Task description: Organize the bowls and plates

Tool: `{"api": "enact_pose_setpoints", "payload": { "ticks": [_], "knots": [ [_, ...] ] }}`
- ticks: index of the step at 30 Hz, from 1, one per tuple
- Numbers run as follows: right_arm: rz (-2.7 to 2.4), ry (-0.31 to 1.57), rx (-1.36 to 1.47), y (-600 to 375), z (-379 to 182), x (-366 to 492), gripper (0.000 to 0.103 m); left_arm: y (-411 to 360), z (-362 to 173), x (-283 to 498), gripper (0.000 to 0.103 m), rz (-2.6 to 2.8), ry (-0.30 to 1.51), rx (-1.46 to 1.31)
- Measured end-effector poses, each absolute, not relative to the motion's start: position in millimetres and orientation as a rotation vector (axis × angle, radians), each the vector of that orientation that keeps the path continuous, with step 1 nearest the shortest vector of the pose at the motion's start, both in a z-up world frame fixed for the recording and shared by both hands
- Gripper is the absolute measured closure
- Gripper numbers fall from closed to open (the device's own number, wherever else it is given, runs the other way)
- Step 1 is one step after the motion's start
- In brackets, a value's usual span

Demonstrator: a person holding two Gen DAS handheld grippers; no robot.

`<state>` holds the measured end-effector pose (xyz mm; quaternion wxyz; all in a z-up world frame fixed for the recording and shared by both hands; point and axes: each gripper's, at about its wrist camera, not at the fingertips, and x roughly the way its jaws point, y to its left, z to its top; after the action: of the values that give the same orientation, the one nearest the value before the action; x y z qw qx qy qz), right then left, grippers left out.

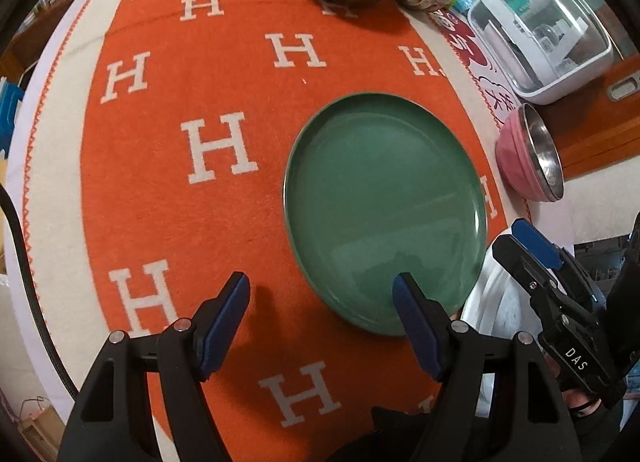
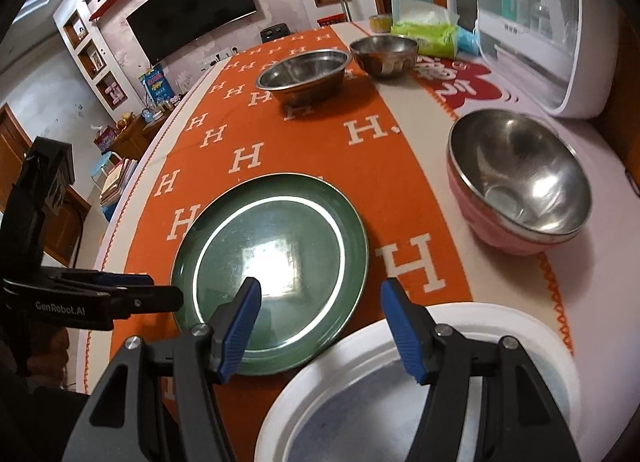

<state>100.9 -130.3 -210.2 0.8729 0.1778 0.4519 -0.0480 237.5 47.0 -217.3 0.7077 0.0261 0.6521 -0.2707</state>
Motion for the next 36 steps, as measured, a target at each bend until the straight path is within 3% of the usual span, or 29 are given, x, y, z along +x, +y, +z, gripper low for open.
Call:
{"api": "enact_pose_setpoints", "payload": {
  "ticks": [5, 12, 17, 24, 28, 36],
  "knots": [
    [-0.089, 0.948, 0.446, -136.8, -219.6, 105.5, 0.041, 42.0, -229.0, 240.8, 0.038, -0.596, 1.479, 0.055],
    [-0.1, 0.967, 0.546, -150.4, -232.3, 112.2, 0.065, 31.9, -232.5, 242.6, 0.051, -0.607, 1.461, 0.061],
    [-0.118, 0.971, 0.601, -160.0, -238.3, 111.9, 0.079, 29.1, -234.1, 245.0, 0.067, -0.625, 1.462, 0.046],
    [-0.115, 0.982, 0.6, -161.8, -240.1, 111.6, 0.084, 25.7, -234.0, 244.5, 0.072, -0.615, 1.453, 0.052],
    [-0.154, 1.03, 0.554, -159.0, -244.9, 115.8, 0.096, 27.3, -235.1, 244.2, 0.074, -0.614, 1.45, 0.054],
    [-0.155, 1.026, 0.558, -159.7, -245.2, 115.3, 0.097, 27.4, -235.0, 243.3, 0.075, -0.614, 1.446, 0.072]
  ]
}}
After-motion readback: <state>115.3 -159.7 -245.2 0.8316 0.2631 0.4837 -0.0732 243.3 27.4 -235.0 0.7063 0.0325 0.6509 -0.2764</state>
